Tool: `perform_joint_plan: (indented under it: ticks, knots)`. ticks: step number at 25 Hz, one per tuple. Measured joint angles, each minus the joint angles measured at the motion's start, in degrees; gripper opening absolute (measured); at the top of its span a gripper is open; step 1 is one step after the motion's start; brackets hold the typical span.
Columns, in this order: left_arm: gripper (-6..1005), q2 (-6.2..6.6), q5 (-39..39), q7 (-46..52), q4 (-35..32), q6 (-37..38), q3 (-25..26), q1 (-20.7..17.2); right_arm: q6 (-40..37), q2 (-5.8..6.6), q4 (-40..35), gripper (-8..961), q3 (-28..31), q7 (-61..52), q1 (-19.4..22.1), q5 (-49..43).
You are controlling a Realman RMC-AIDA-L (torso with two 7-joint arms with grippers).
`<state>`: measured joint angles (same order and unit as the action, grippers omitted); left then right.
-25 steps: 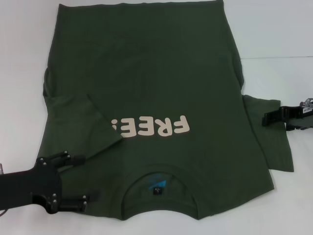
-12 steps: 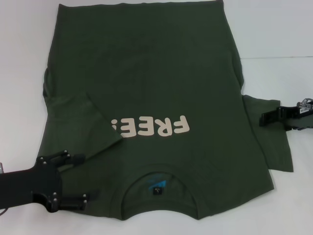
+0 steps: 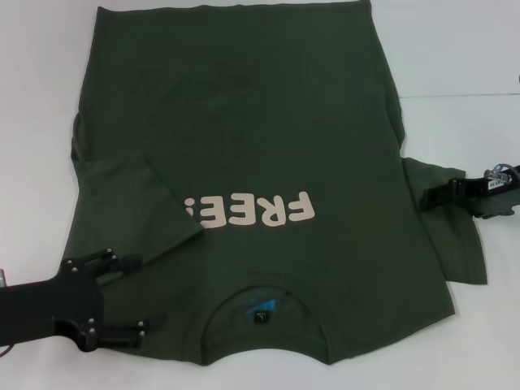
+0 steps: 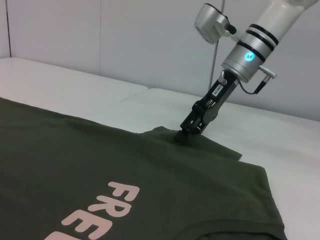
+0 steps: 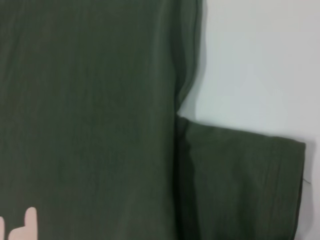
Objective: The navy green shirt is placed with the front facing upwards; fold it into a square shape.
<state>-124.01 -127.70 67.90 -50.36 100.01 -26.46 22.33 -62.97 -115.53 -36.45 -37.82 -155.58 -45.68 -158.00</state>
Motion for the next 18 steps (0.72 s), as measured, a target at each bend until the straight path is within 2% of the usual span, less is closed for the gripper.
perform_joint_plan:
  ticks: [10,18]
  knots:
    - [955,0.0,0.0,0.0,0.0,0.0,0.0,0.0,-1.0,0.22,0.1,794,-0.8,0.1,0.2,1.1]
    - [954,0.0,0.0,0.2,0.0,-0.6,0.0,0.1,-1.5,0.59,-0.6,737,-0.9,0.1,0.2,1.0]
